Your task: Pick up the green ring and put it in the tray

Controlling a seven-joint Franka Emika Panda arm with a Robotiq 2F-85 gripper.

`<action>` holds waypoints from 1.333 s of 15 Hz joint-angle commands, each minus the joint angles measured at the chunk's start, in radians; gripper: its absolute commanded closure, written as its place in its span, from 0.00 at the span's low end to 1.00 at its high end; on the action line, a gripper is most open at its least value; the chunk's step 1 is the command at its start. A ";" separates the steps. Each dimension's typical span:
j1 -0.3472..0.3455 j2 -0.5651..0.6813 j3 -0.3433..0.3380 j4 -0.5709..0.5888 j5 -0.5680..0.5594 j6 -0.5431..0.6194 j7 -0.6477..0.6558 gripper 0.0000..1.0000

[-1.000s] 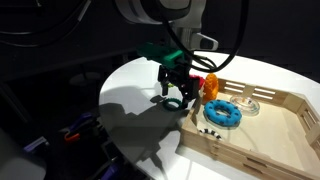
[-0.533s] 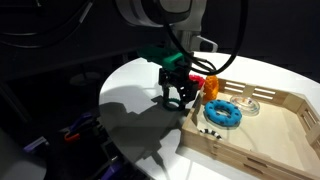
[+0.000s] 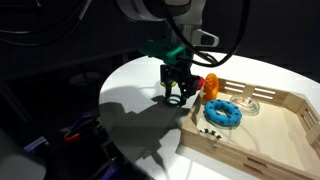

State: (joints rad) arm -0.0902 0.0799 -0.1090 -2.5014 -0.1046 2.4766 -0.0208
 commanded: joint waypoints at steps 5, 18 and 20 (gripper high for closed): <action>-0.013 -0.138 -0.004 0.048 -0.007 -0.102 0.036 0.55; -0.101 -0.095 -0.069 0.209 -0.028 -0.139 0.196 0.55; -0.105 -0.083 -0.076 0.213 -0.028 -0.143 0.212 0.20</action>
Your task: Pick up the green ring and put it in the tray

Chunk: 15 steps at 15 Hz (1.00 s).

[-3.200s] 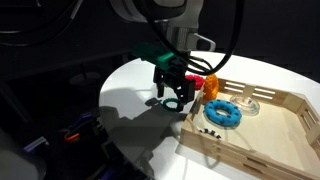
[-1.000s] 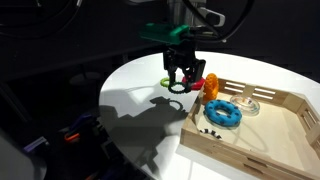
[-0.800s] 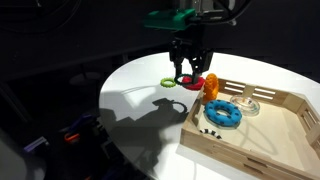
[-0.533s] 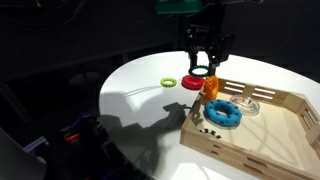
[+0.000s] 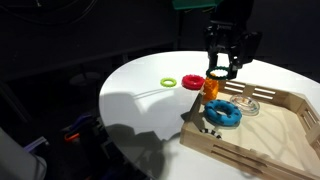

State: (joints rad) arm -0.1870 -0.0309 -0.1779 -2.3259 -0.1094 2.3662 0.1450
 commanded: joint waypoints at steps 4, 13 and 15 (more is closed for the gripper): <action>-0.004 0.026 -0.012 0.036 -0.014 -0.064 0.031 0.00; 0.013 -0.097 -0.002 0.055 0.040 -0.378 -0.166 0.00; 0.019 -0.134 0.000 0.060 0.033 -0.470 -0.215 0.00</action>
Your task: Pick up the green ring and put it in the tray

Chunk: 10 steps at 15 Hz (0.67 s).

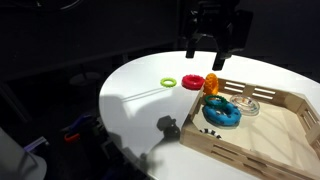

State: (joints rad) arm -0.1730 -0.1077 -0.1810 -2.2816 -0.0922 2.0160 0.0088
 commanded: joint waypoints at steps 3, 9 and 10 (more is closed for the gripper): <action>0.014 -0.108 0.009 0.012 0.000 -0.203 -0.124 0.00; 0.024 -0.131 0.009 0.007 0.000 -0.225 -0.136 0.00; 0.025 -0.137 0.010 0.007 0.000 -0.230 -0.140 0.00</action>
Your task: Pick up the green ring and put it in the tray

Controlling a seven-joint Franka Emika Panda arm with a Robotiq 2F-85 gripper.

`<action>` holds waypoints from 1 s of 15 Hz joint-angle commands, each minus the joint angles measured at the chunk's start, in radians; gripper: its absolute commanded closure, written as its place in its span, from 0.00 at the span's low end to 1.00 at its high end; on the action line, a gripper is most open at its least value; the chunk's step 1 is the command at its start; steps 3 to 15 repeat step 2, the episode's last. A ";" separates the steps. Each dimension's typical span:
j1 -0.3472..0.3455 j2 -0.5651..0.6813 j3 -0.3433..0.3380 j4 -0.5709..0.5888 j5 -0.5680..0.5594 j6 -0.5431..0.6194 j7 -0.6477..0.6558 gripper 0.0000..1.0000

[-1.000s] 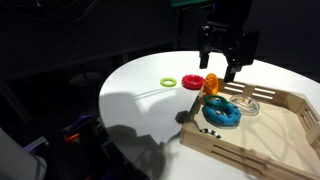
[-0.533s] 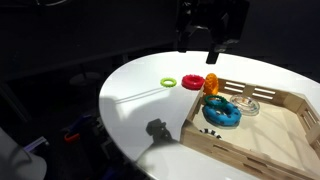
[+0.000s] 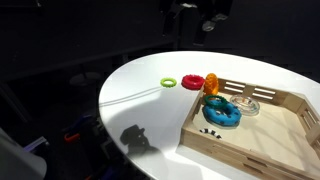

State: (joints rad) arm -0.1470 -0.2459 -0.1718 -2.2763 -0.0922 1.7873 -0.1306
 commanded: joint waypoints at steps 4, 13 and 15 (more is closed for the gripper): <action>0.000 -0.003 0.001 0.001 0.000 -0.004 -0.005 0.00; 0.000 -0.003 0.001 0.001 0.000 -0.004 -0.005 0.00; 0.000 -0.003 0.001 0.001 0.000 -0.004 -0.005 0.00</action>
